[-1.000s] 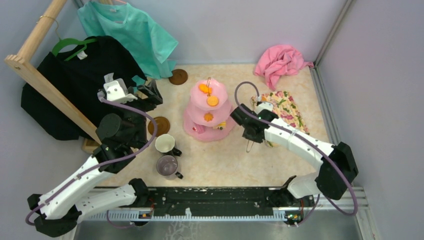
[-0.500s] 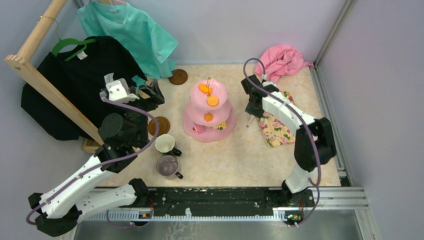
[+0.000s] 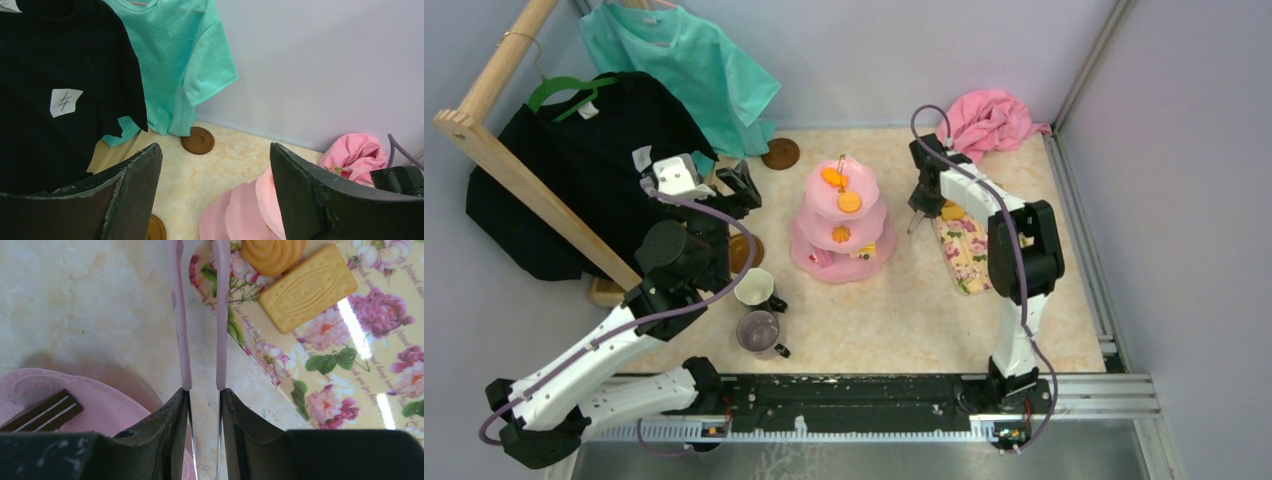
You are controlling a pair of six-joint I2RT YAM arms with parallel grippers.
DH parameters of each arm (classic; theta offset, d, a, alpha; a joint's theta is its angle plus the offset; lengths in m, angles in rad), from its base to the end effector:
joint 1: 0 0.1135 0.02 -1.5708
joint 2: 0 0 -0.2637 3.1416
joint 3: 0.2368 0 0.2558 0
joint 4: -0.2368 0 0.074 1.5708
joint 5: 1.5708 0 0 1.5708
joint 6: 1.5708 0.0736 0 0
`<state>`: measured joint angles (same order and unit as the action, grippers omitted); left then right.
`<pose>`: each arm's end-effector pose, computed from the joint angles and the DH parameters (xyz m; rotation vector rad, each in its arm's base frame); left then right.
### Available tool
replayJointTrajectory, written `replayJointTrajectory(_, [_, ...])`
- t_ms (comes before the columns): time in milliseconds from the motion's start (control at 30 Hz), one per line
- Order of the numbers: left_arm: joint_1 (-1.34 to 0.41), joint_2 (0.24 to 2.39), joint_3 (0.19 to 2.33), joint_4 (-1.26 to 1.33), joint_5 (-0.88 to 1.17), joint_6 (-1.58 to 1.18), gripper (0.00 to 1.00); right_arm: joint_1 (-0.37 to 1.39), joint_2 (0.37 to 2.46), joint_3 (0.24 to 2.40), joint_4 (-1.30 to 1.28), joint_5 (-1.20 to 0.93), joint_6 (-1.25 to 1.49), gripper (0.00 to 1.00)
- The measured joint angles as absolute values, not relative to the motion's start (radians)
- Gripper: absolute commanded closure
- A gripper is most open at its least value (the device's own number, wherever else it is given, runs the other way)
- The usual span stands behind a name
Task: Serve the afternoon tea
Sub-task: Adjust the dessert on the tray.
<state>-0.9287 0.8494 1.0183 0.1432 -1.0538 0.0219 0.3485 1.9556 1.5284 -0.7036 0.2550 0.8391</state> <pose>0.1626 -0.1106 0.4464 -0.2803 1.3910 -0.0871 0.4124 0.1301 0.1781 0.7138 2.5398 0.0497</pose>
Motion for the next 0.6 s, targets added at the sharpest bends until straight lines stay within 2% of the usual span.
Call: replayJointTrajectory(600, [-0.929, 0.895, 1.070, 0.098, -1.050, 0.014, 0.17, 0.244, 1.946, 1.398, -0.556, 0.107, 0.913, 0.71])
